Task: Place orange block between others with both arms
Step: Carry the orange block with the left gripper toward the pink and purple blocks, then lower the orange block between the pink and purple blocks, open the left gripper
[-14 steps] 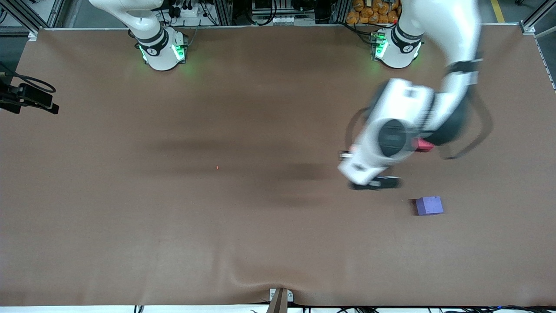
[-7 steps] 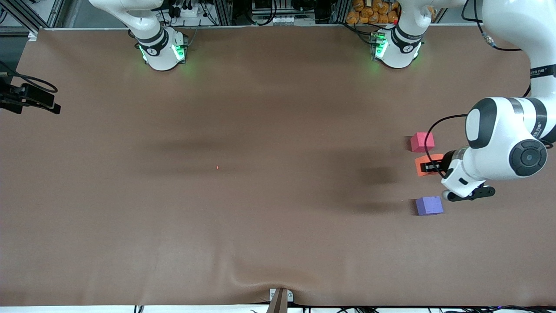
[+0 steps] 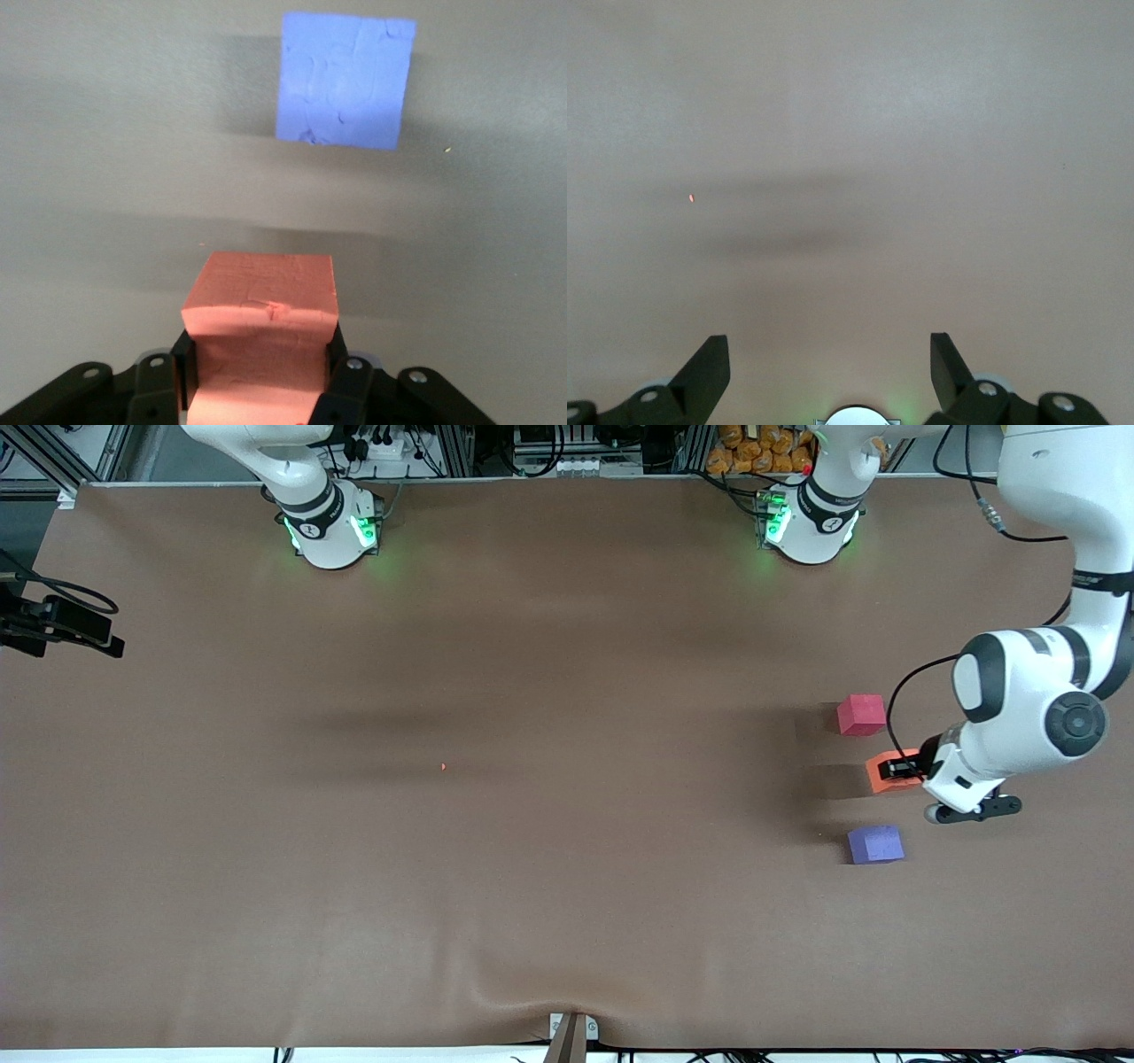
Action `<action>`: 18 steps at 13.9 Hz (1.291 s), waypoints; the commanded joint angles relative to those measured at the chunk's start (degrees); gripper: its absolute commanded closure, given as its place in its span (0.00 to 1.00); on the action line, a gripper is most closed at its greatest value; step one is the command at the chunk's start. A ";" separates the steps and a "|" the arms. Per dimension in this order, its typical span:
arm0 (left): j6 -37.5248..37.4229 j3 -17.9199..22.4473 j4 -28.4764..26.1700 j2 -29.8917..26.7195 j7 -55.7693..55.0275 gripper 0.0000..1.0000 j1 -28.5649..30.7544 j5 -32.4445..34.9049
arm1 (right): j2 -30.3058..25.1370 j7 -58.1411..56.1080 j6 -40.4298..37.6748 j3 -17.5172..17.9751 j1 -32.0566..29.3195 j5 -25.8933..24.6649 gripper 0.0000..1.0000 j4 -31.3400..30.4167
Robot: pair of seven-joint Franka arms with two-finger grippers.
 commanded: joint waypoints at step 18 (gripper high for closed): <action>4.51 -0.46 1.61 6.87 7.24 1.00 -0.60 1.38 | -0.65 1.00 0.44 -0.35 0.64 -1.20 0.00 -0.64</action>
